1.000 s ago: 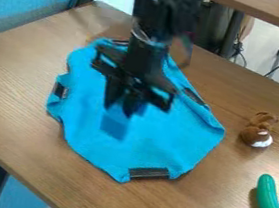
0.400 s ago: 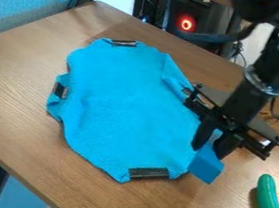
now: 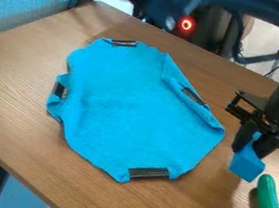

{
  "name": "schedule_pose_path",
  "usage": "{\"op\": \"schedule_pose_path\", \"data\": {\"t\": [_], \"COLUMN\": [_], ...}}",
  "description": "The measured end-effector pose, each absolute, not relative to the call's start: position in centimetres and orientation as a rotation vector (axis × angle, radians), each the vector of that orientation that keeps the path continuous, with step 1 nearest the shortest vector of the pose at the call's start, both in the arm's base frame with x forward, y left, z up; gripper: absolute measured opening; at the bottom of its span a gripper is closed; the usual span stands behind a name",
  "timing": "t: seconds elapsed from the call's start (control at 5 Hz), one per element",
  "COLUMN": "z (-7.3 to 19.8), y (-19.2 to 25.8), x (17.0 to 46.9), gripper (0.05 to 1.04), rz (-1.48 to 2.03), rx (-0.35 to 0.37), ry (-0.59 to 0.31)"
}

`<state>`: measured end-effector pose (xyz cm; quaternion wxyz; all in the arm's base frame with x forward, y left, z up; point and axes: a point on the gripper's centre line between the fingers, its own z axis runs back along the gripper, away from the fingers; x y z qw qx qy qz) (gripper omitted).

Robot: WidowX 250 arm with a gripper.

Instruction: Pick the blue figure on the left edge of the cloth

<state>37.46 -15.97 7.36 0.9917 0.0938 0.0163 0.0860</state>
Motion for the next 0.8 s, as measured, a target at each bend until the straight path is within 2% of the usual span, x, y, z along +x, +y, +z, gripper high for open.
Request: {"op": "schedule_pose_path", "data": {"t": [0.2,0.6,0.8], "z": [6.3,5.1,5.0], "y": [-16.5,-16.7,-16.8], "x": [38.2,38.5,38.5], "gripper": [0.235,0.235,0.269], "rz": [0.164,0.15,0.134], "rx": [0.155,0.114,0.094], "ry": [0.034,-0.025,-0.047]}}
